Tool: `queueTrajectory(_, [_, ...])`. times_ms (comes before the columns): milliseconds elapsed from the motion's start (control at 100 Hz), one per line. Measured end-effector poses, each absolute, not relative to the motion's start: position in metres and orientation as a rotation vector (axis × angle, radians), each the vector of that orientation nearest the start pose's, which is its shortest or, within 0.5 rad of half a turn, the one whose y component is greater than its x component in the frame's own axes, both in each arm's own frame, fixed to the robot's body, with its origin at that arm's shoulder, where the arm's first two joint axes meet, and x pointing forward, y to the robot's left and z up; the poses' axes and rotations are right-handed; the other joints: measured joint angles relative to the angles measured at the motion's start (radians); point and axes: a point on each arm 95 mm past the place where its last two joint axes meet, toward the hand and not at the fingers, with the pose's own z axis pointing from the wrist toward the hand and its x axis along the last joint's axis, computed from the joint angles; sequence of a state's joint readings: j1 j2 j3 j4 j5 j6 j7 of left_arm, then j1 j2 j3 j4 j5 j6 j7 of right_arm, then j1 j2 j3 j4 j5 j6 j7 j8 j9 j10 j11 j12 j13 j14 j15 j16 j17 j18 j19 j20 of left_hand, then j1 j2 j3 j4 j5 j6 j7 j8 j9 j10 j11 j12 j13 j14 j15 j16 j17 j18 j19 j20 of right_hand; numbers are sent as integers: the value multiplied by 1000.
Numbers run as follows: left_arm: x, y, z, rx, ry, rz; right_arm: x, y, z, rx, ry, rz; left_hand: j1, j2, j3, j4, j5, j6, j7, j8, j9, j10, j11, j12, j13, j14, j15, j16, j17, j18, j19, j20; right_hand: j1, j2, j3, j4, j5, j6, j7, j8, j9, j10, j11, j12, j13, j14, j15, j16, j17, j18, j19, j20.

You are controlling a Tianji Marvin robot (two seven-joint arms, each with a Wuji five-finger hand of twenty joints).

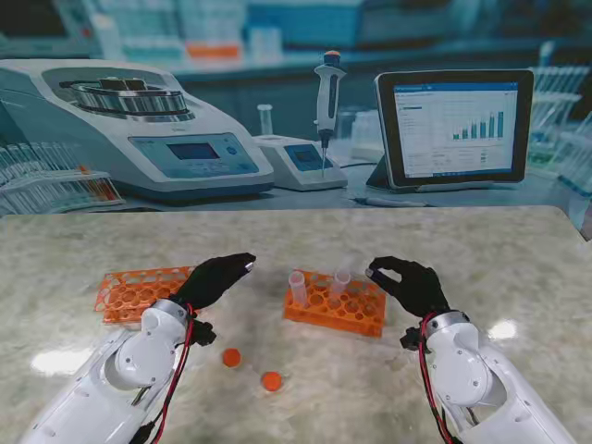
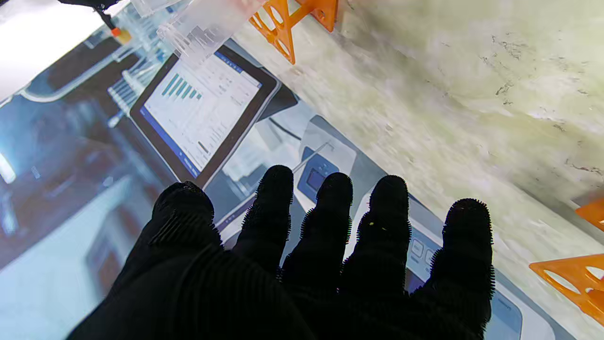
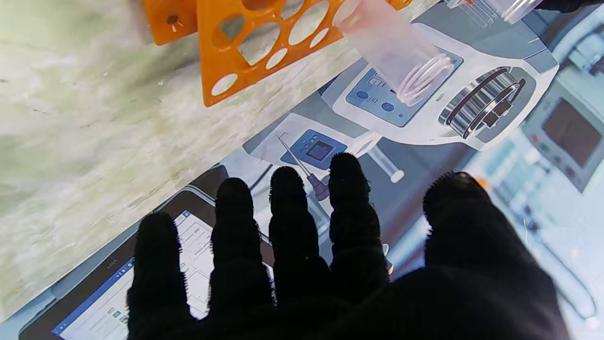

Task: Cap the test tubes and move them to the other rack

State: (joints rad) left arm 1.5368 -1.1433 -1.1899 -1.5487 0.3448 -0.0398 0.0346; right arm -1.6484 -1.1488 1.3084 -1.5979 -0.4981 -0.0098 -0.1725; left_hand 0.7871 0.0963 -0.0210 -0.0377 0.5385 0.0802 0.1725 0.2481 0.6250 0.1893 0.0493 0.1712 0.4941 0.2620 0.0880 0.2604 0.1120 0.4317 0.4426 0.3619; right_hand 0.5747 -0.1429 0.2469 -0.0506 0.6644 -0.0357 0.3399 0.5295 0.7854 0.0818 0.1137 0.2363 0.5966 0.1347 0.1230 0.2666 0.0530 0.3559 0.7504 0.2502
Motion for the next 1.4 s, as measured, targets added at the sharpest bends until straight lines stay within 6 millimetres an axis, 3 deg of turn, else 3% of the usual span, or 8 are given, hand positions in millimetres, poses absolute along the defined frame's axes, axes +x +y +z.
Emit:
queueTrajectory(520, [410, -12, -335, -1819, 1126, -1908, 390, -28, -330, 1668, 981, 1774, 0, 0, 0, 0, 0, 0, 0, 0, -13, 0, 0, 0, -5, -12, 0, 0, -9, -6, -26, 0, 0, 0, 0, 0, 0, 2, 0, 0, -14, 0, 1, 0, -7, 0, 5, 0, -1, 0, 0, -1])
queueTrajectory(860, [410, -12, -336, -1832, 1139, -1905, 389, -29, -329, 1643, 1004, 1734, -1, 0, 0, 0, 0, 0, 0, 0, -20, 0, 0, 0, -16, -17, 0, 0, -20, -12, -49, 0, 0, -1, 0, 0, -50, 54, -48, -26, -43, 0, -11, -9, -24, 0, 2, 0, -6, 0, 0, -1])
queueTrajectory(1400, [410, -15, -337, -1823, 1157, -1915, 417, -40, -342, 1621, 1082, 1628, -1, 0, 0, 0, 0, 0, 0, 0, -20, 0, 0, 0, -16, -20, 0, 0, -20, -12, -66, 0, -1, -14, 8, 0, -60, 56, -62, -53, -80, 0, -23, -27, -24, 0, 2, -1, -9, -1, 0, -1])
